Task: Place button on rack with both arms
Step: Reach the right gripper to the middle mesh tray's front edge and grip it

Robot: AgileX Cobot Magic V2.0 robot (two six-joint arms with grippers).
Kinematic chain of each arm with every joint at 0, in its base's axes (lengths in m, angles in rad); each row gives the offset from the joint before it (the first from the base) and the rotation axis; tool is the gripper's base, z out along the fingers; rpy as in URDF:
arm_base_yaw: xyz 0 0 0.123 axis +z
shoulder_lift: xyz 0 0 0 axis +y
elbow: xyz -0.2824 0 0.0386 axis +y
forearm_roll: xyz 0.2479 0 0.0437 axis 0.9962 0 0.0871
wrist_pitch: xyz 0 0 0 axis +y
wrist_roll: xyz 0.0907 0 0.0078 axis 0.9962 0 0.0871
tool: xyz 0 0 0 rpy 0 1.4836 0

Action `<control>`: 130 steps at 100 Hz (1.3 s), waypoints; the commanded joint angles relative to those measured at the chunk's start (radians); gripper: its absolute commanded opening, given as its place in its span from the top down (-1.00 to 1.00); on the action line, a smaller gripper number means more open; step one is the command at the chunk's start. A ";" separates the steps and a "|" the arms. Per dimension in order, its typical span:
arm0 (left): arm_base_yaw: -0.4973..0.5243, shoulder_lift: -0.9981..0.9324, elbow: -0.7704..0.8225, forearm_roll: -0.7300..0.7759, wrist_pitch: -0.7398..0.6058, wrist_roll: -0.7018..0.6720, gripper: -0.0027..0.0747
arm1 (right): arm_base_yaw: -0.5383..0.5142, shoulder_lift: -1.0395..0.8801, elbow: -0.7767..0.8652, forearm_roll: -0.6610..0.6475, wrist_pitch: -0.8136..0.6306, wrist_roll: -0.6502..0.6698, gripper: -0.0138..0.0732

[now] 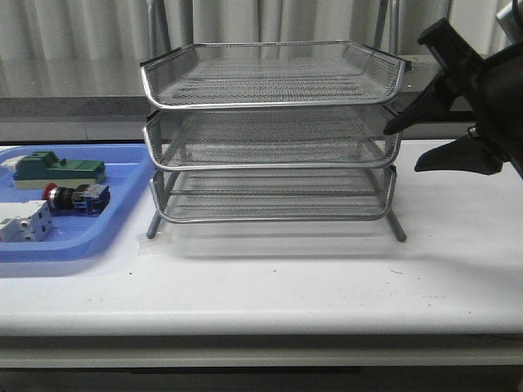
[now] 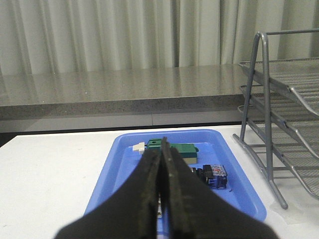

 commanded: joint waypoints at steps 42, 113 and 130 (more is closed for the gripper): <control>0.002 -0.033 0.048 -0.004 -0.075 -0.007 0.98 | 0.000 0.109 -0.139 0.038 0.122 -0.033 -0.24; 0.002 -0.033 0.048 -0.004 -0.075 -0.007 0.98 | 0.000 0.134 -0.086 -0.001 0.146 -0.033 0.77; 0.002 -0.033 0.048 -0.004 -0.075 -0.007 0.98 | 0.000 0.110 0.018 -0.003 0.133 -0.091 0.77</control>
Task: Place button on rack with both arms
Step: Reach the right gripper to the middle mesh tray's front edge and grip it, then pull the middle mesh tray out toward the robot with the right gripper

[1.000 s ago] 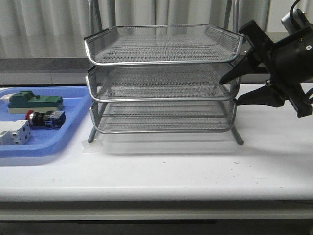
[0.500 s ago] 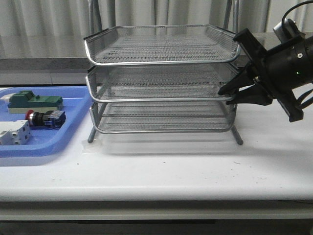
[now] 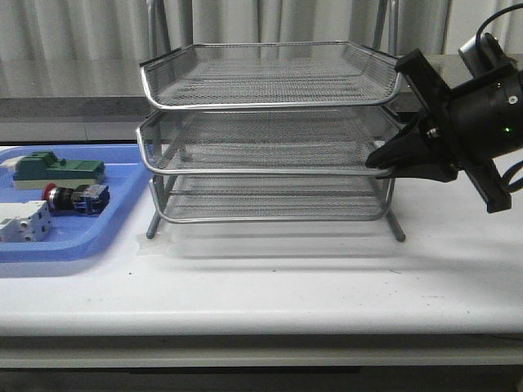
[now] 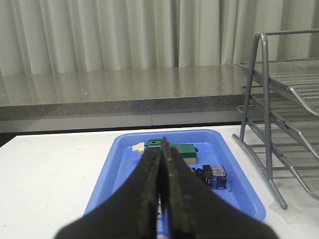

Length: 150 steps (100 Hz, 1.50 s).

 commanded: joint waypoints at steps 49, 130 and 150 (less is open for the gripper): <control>0.002 -0.033 0.048 -0.004 -0.075 -0.007 0.98 | -0.001 -0.309 0.350 -0.012 -0.052 -0.084 0.77; 0.002 -0.033 0.048 -0.004 -0.075 -0.007 0.98 | -0.003 -0.533 0.371 -0.142 0.018 -0.066 -0.38; 0.002 -0.033 0.048 -0.004 -0.075 -0.007 0.98 | -0.003 -0.708 0.325 -0.465 0.004 0.199 -0.37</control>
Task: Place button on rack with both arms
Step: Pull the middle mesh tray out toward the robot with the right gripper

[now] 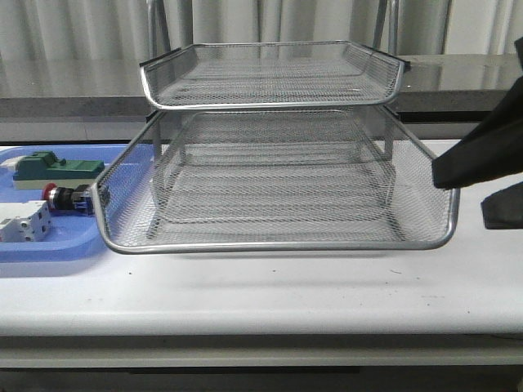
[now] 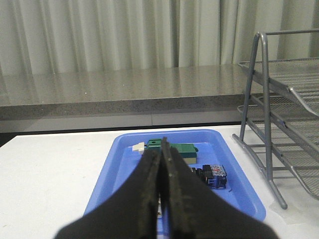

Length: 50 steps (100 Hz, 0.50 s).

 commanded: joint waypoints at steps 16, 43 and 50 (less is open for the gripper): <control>0.002 -0.033 0.048 -0.004 -0.075 -0.007 0.98 | -0.004 -0.204 -0.181 -0.598 0.112 0.484 -0.29; 0.002 -0.033 0.048 -0.004 -0.075 -0.007 0.98 | -0.004 -0.389 -0.357 -1.135 0.287 0.845 -0.27; 0.002 -0.033 0.048 -0.004 -0.075 -0.007 0.98 | -0.004 -0.446 -0.364 -1.208 0.303 0.883 -0.27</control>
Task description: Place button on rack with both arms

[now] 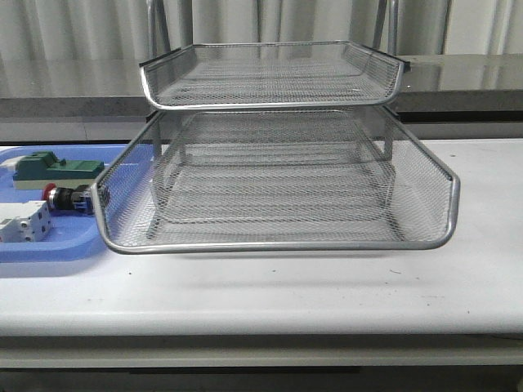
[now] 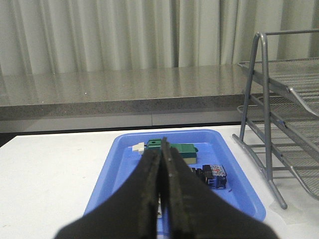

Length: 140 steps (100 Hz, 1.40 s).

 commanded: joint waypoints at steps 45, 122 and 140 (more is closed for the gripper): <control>0.002 -0.033 0.048 -0.004 -0.075 -0.007 0.98 | -0.004 -0.288 -0.046 -0.171 0.066 0.079 0.29; 0.002 -0.033 0.048 -0.004 -0.075 -0.007 0.98 | -0.004 -0.289 -0.046 -0.167 0.072 0.079 0.84; 0.002 -0.033 0.048 -0.004 -0.075 -0.007 0.98 | -0.004 -0.289 -0.046 -0.167 0.072 0.079 0.84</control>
